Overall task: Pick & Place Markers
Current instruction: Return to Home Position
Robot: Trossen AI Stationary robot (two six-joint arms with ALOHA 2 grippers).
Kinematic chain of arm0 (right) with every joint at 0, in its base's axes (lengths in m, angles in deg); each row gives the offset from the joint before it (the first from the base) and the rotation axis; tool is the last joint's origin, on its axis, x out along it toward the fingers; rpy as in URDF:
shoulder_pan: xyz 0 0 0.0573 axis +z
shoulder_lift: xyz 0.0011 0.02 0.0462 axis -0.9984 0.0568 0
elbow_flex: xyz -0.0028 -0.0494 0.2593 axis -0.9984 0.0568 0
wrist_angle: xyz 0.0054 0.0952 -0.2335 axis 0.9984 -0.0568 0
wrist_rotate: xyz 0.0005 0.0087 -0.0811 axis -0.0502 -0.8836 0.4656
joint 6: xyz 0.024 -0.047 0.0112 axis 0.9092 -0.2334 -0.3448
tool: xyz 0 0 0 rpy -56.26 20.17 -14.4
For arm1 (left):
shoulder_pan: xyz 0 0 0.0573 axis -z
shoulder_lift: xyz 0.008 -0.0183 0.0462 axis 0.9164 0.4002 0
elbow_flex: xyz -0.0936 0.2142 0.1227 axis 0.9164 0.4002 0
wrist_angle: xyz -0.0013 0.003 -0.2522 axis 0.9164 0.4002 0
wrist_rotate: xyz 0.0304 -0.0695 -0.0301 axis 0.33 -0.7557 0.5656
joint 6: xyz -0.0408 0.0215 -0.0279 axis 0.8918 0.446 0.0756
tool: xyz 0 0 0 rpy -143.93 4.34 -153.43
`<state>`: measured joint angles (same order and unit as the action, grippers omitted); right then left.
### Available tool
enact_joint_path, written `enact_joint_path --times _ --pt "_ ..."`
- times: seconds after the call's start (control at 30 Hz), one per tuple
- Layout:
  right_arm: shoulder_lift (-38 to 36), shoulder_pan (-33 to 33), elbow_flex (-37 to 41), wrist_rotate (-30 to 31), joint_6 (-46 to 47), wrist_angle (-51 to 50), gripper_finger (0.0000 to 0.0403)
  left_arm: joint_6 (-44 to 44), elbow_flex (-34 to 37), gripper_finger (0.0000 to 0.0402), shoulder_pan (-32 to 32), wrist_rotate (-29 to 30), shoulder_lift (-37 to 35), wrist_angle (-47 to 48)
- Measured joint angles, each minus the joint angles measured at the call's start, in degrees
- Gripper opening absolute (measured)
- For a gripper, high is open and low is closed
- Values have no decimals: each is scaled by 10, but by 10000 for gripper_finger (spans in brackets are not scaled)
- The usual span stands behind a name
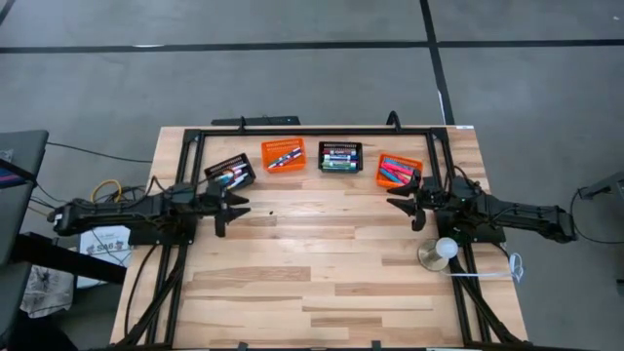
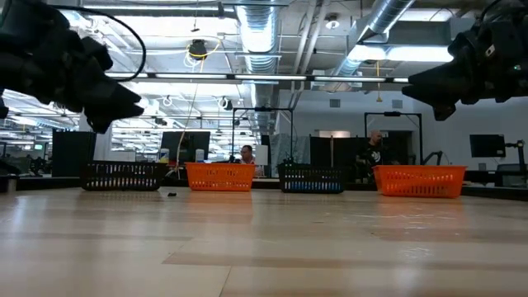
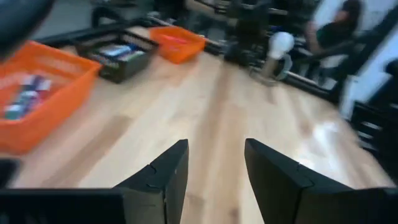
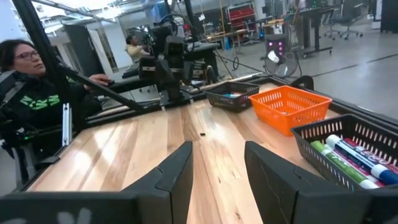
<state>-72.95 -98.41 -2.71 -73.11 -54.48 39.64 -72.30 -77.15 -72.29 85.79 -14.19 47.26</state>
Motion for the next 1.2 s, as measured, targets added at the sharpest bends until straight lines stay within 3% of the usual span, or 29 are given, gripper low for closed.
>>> enact_joint_path --times 0.17,0.23,0.6,0.8,0.97,1.2 --pt "0 0 0 0 9 0 136 -61 0 157 0 -121 -2 -91" --pt "0 1 0 -3 11 4 137 -67 0 157 0 -133 -19 -91" --pt "0 47 0 -6 2 13 136 -48 -30 157 0 -132 -41 -21" --pt "0 61 0 -6 0 15 134 -105 -81 157 0 -60 -41 62" --pt "0 64 0 1 -5 22 135 -115 -69 157 0 -14 -45 70" --pt "0 63 0 1 -5 26 136 -110 -43 157 0 -13 -91 69"
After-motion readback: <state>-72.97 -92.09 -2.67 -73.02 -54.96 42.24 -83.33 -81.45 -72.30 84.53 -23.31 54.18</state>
